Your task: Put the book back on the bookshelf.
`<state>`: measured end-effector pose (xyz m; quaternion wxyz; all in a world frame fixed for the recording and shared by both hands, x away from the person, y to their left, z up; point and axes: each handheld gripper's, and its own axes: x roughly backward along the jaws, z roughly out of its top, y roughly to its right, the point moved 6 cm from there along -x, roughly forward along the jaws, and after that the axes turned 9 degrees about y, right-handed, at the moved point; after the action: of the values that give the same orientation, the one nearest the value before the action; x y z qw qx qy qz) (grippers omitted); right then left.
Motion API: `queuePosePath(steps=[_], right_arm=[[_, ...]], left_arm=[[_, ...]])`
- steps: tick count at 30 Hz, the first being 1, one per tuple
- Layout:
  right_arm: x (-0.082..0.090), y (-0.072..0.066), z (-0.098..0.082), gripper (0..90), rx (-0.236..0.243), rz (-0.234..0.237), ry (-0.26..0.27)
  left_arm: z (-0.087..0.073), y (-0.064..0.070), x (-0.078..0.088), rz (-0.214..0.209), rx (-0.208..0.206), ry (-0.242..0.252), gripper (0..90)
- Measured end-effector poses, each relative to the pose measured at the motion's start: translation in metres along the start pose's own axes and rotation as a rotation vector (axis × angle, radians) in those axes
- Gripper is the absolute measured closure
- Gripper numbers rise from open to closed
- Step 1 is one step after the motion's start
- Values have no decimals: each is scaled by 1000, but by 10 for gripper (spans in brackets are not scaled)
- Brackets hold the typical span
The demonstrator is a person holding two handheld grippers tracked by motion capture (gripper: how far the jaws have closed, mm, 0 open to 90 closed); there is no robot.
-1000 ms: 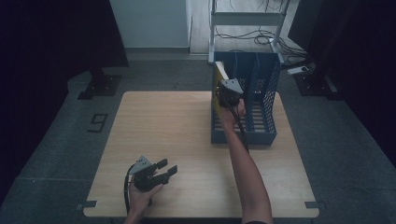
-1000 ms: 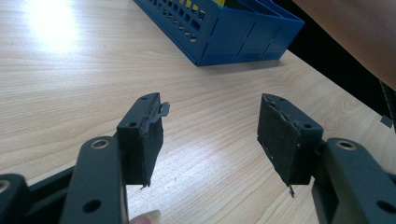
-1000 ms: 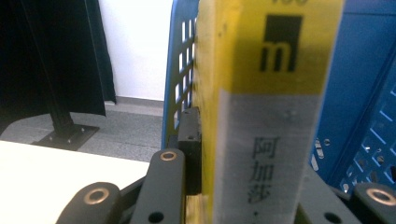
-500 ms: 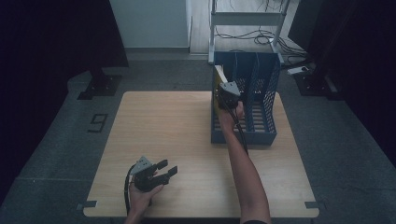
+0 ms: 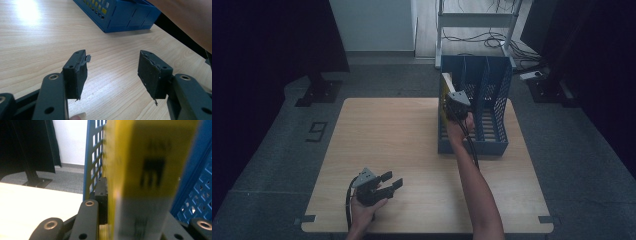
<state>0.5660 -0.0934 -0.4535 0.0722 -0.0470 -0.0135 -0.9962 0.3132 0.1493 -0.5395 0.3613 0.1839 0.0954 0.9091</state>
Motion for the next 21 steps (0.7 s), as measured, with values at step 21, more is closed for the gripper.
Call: queuePosePath(steps=[21], right_arm=[[11, 1, -4, 718, -11, 23, -44]], left_arm=[[0, 3, -1, -4, -1, -2, 406]])
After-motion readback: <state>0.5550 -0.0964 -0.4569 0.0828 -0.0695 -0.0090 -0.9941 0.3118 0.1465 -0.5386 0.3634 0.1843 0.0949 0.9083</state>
